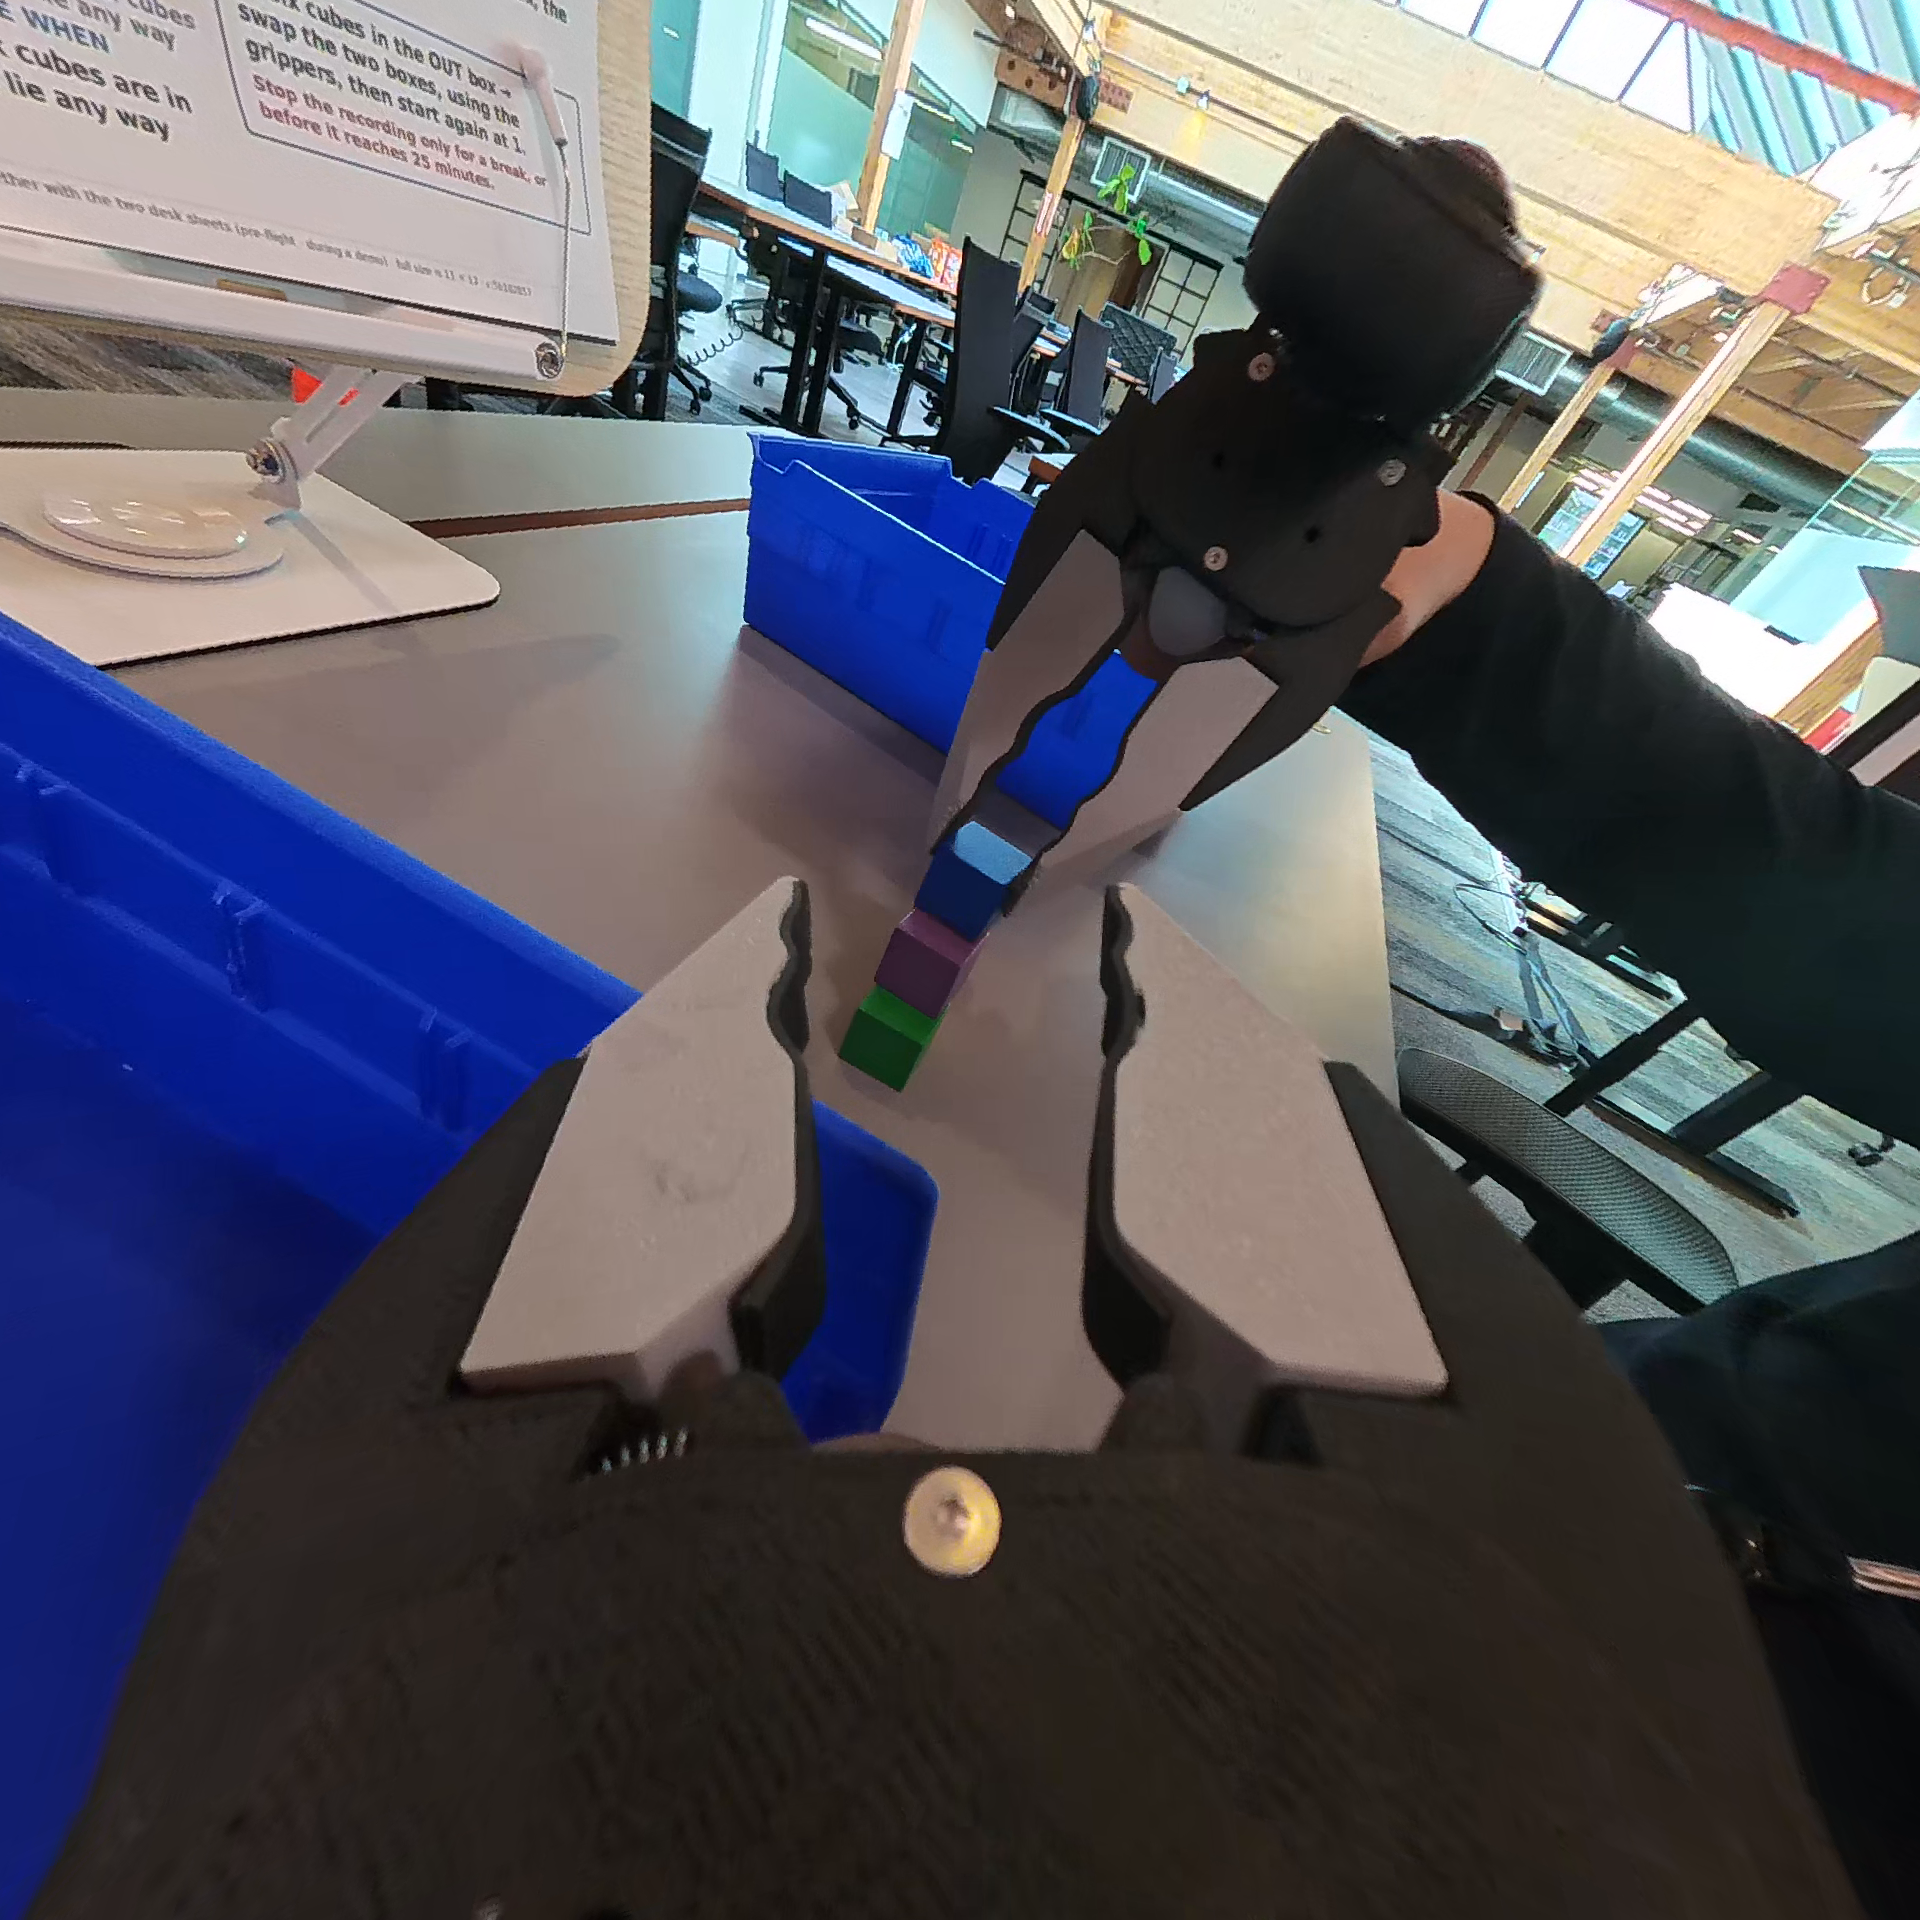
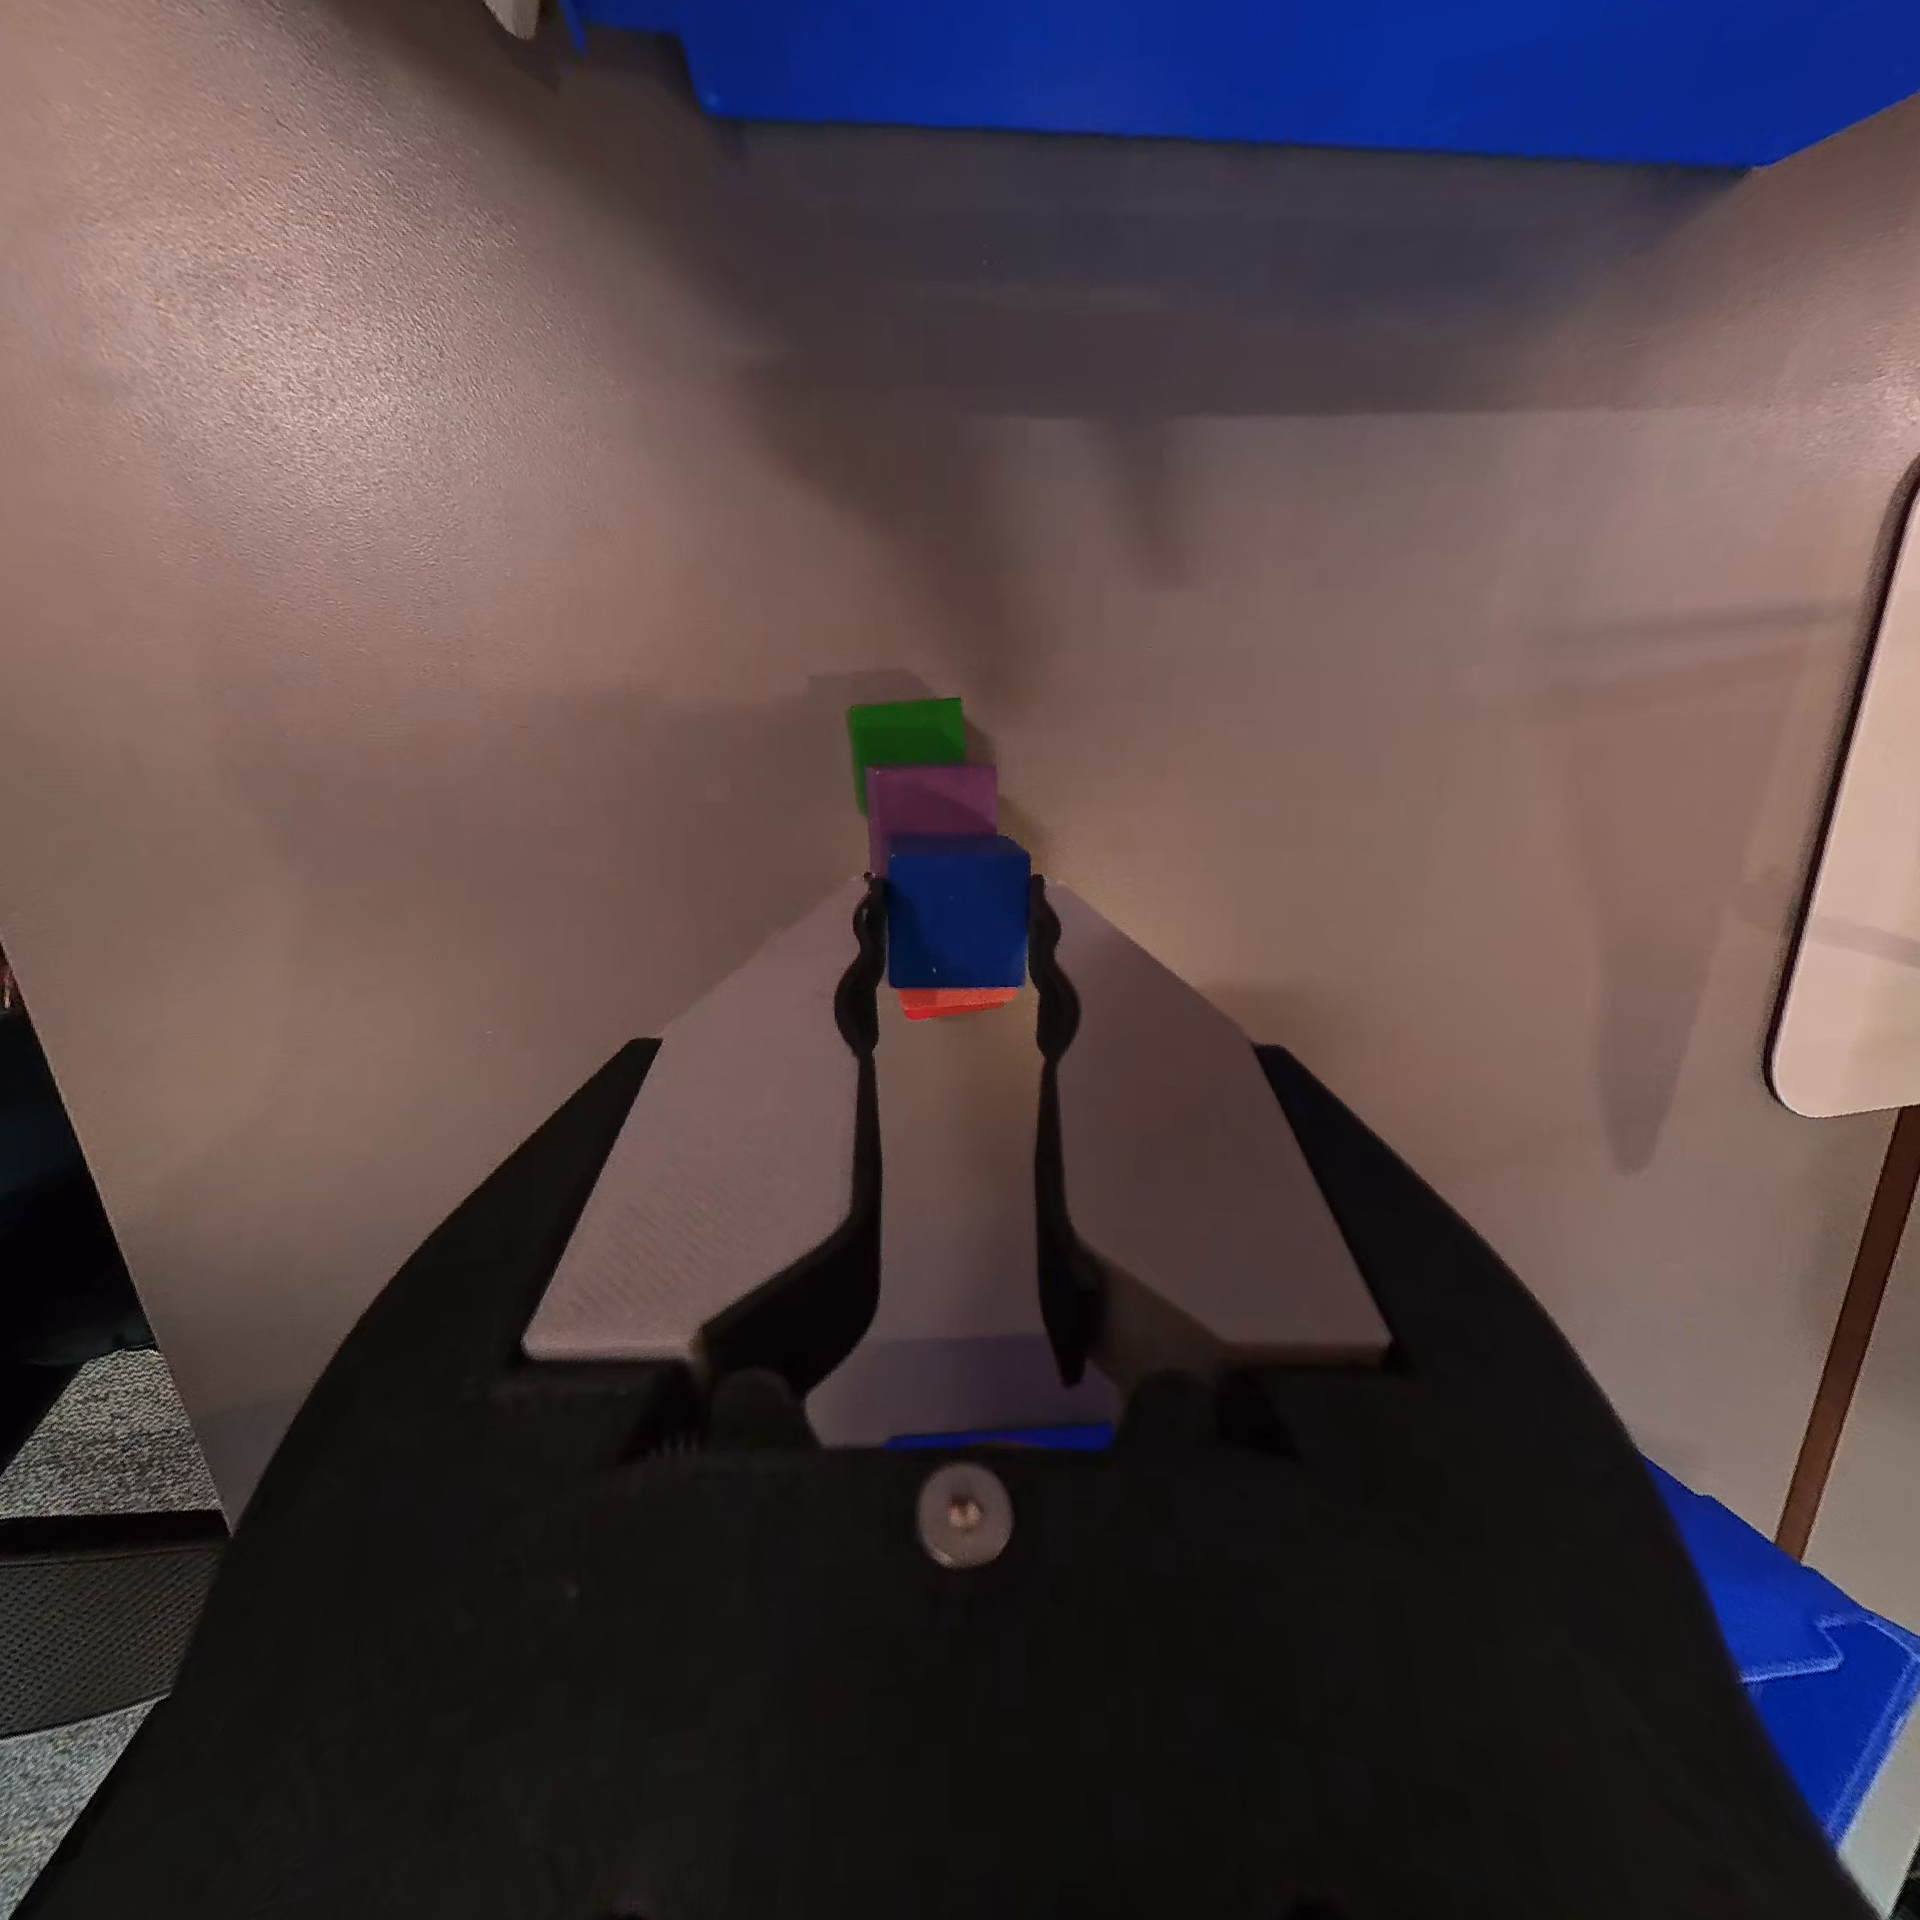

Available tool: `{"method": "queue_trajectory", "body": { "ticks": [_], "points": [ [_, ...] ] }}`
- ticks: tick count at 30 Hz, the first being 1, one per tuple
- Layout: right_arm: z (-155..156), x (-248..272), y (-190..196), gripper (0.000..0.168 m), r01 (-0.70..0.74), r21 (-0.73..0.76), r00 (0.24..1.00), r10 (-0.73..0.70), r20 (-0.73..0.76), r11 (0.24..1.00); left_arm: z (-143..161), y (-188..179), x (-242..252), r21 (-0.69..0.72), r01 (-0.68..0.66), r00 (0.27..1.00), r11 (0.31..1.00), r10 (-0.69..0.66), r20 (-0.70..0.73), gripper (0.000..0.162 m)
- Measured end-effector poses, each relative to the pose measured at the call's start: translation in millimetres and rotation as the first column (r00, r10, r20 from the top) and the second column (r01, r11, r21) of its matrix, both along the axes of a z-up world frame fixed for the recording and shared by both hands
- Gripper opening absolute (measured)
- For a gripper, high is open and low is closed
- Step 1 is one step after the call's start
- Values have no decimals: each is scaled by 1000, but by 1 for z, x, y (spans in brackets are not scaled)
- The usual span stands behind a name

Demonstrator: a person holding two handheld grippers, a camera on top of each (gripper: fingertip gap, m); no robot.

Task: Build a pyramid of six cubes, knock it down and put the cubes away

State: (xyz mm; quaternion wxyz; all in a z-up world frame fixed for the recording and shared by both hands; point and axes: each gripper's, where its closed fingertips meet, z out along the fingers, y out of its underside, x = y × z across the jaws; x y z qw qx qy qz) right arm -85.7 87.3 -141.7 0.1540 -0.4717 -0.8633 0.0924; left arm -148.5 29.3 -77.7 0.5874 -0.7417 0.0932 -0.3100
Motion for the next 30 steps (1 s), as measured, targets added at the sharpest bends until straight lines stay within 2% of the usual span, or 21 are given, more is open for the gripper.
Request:
{"method": "queue_trajectory", "body": {
  "ticks": [12, 17, 19, 21, 23, 24, 25, 26, 27, 28, 30],
  "points": [
    [3, 0, 7, 32, 22, 8, 999, -22, -37, 1000, -1, 0, 0, -3, -2, 1000, 1000, 2, -9, 55],
    [23, -1, 4, 33, 63, -64, 978, -74, -193, 996, -2, 0, 0, 7, -16, 999, 1000, 17, -46, 55],
    [35, -4, 15, 31, 145, -66, 930, -159, -333, 987, 0, -1, -1, 37, -41, 994, 998, 44, -99, 54],
    [47, -6, 29, 24, 248, -99, 830, -264, -491, 964, 4, -1, 0, 76, -58, 987, 995, 69, -144, 51],
    [52, -1, 41, 10, 322, -155, 717, -347, -604, 934, 7, -1, 6, 93, -67, 984, 993, 82, -159, 48],
    [51, 2, 45, 6, 342, -180, 671, -374, -640, 922, 10, -1, 10, 91, -78, 984, 993, 91, -154, 52],
    [49, 5, 51, 1, 361, -195, 632, -392, -668, 912, 14, -2, 16, 93, -92, 980, 991, 106, -169, 48],
    [46, 9, 59, 0, 384, -205, 596, -411, -690, 900, 17, -3, 25, 103, -96, 972, 990, 116, -204, 33],
    [43, 12, 65, 0, 402, -223, 566, -433, -702, 888, 19, -5, 37, 111, -83, 963, 990, 108, -247, 10],
    [40, 14, 69, 0, 404, -245, 545, -447, -710, 881, 20, -7, 48, 110, -87, 951, 990, 115, -288, 0],
    [43, 17, 73, 0, 403, -232, 506, -427, -750, 885, 22, -10, 71, 99, -68, 930, 993, 99, -355, 0]
  ]
}}
